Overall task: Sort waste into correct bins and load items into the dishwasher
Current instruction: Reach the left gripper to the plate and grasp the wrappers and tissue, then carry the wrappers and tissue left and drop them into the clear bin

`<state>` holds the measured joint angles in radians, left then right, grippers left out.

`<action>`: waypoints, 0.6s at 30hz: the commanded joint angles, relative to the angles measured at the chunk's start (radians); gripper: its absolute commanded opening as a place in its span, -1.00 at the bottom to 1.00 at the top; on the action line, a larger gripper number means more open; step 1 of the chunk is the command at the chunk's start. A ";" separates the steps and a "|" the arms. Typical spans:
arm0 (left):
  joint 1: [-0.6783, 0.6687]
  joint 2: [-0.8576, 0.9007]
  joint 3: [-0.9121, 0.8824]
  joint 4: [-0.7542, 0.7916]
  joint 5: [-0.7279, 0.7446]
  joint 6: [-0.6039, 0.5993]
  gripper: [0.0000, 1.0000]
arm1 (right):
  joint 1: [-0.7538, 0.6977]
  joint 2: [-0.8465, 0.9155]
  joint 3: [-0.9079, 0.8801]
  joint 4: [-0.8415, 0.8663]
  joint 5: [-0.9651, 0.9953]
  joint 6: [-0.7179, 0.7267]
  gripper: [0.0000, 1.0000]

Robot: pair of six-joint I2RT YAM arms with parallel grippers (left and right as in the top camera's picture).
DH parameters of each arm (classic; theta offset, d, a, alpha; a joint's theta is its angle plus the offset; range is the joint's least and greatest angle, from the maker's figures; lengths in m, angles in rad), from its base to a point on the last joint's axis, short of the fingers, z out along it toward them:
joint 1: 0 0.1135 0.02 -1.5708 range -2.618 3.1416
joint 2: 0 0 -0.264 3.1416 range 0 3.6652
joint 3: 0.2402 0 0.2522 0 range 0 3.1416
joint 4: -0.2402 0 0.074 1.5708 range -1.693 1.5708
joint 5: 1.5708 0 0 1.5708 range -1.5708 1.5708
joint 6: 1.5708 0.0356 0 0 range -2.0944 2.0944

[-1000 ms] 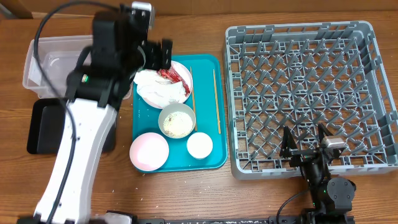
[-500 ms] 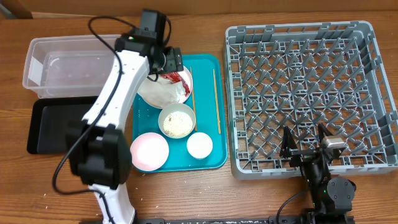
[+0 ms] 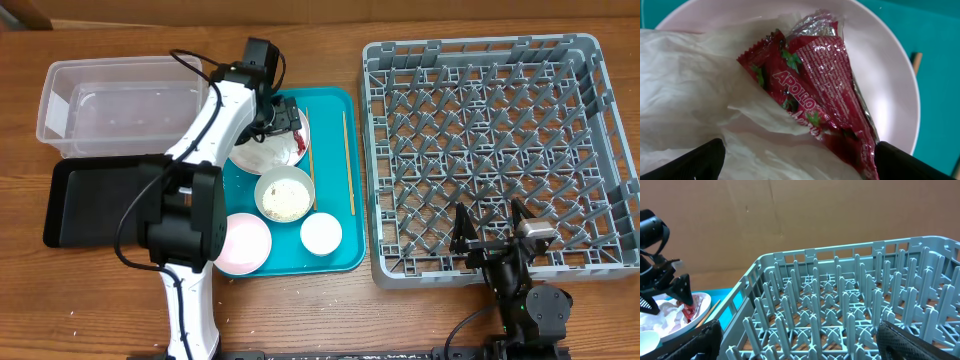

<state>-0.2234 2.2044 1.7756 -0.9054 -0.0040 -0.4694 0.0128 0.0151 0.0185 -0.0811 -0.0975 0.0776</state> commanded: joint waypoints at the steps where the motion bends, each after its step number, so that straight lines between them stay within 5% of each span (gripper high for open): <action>1: -0.008 0.031 0.029 0.005 0.004 -0.002 0.95 | -0.006 -0.007 -0.010 0.005 0.002 0.004 0.99; 6: -0.007 0.074 0.029 0.001 0.004 -0.002 0.93 | -0.006 -0.007 -0.010 0.005 0.002 0.004 0.99; 9: -0.005 0.091 0.029 -0.005 0.005 0.007 0.74 | -0.006 -0.007 -0.010 0.005 0.002 0.004 1.00; 18: -0.012 0.090 0.029 -0.016 0.005 0.028 -0.91 | -0.006 -0.007 -0.010 0.005 0.002 0.004 1.00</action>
<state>-0.2230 2.2726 1.7889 -0.9180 -0.0158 -0.4450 0.0128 0.0151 0.0185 -0.0807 -0.0971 0.0784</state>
